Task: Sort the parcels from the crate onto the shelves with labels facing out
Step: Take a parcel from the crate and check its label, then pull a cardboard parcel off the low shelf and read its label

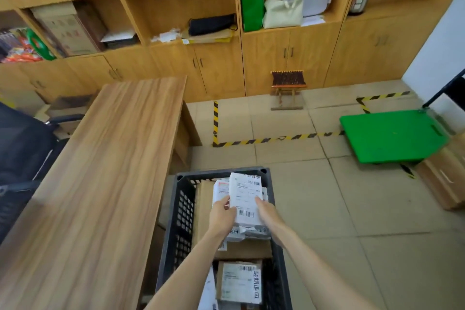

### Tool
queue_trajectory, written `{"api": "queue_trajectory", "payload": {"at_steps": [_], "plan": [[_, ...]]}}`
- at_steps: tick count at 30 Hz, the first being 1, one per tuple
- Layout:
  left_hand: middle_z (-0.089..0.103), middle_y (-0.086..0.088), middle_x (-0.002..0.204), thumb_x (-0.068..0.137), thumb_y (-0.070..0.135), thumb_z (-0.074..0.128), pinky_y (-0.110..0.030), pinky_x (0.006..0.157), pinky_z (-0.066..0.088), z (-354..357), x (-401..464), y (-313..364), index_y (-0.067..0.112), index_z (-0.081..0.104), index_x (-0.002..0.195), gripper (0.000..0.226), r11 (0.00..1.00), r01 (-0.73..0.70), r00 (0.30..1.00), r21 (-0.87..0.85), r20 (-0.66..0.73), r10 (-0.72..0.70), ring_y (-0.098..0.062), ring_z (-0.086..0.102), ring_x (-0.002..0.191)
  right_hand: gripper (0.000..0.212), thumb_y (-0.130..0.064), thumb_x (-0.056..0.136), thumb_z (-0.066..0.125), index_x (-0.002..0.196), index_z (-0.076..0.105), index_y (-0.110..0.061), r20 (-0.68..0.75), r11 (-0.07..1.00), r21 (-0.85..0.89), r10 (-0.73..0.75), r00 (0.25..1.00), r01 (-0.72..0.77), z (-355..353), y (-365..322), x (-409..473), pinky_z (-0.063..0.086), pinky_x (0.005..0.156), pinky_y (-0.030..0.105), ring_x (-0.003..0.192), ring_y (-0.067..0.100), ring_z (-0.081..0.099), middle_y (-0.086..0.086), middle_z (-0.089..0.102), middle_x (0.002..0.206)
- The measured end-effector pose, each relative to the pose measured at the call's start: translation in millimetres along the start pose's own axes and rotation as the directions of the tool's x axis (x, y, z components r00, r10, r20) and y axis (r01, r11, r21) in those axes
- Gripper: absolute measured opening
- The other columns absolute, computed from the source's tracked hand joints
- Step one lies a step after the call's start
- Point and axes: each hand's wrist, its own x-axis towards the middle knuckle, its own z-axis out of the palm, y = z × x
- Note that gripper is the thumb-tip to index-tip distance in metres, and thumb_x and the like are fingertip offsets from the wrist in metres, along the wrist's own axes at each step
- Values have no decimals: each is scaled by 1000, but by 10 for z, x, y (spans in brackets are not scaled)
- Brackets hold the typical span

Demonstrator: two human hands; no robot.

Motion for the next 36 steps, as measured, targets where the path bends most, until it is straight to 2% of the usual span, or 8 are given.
{"api": "queue_trajectory", "payload": {"at_steps": [7,9,12,16,20,28,32,36], "plan": [[55,-5,145,103,13,51,-26,96,45,-94,193,11,10,48,147,45,995,72,997,72,-14,-72,-19,56,126,39,-35,103,33,97,62,-9,-76,991,-130,-11,997,1,-55,-63,242,48,72,35,84,27,64,17,69,97],[52,-7,147,103,16,52,-23,91,47,-183,202,7,11,45,149,48,994,73,997,79,-27,-71,-18,62,113,34,-30,103,35,94,59,-8,-82,980,-199,-36,996,19,-99,-127,193,49,74,33,86,27,64,17,68,99],[60,-6,138,102,20,54,-37,91,58,-359,192,-22,17,51,145,43,994,101,994,50,-45,-99,-20,68,102,31,-25,103,37,96,59,-5,-80,956,-289,-79,994,53,-152,-219,91,50,73,32,82,23,61,11,64,95],[62,9,97,100,18,54,-20,75,47,-679,-50,17,28,61,96,14,985,26,991,173,-130,-3,-3,57,83,31,-21,103,34,98,59,-4,-41,874,-473,-153,987,116,-171,-350,-40,52,69,34,77,22,59,15,65,98],[66,13,100,100,24,54,-30,93,48,-1197,-478,76,23,67,99,13,946,-62,975,319,-185,126,-5,60,91,32,-24,103,33,93,56,-4,32,713,-654,-308,951,254,34,-713,-290,36,66,33,69,22,53,7,57,80],[61,-5,133,107,42,37,-40,98,50,-2671,-2014,153,16,60,133,43,773,44,849,633,-431,305,-24,58,121,33,-34,104,38,80,50,-13,524,138,-707,-557,644,694,1582,-1799,-1417,42,65,35,78,26,54,2,52,81],[64,-4,127,104,45,41,-43,91,52,-3267,-2948,-327,21,62,126,40,767,227,746,600,-613,259,-27,58,118,42,-37,103,40,130,56,-9,681,-98,-592,-591,432,800,2485,-1829,-2249,48,92,37,117,28,55,8,58,128],[60,-8,129,102,41,48,-44,97,47,-3575,-4053,-1019,13,63,126,40,839,320,614,439,-771,170,-30,54,120,39,-39,103,40,124,59,-13,781,-313,-446,-594,193,839,3227,-1577,-3137,51,88,40,112,30,59,11,61,125]]}}
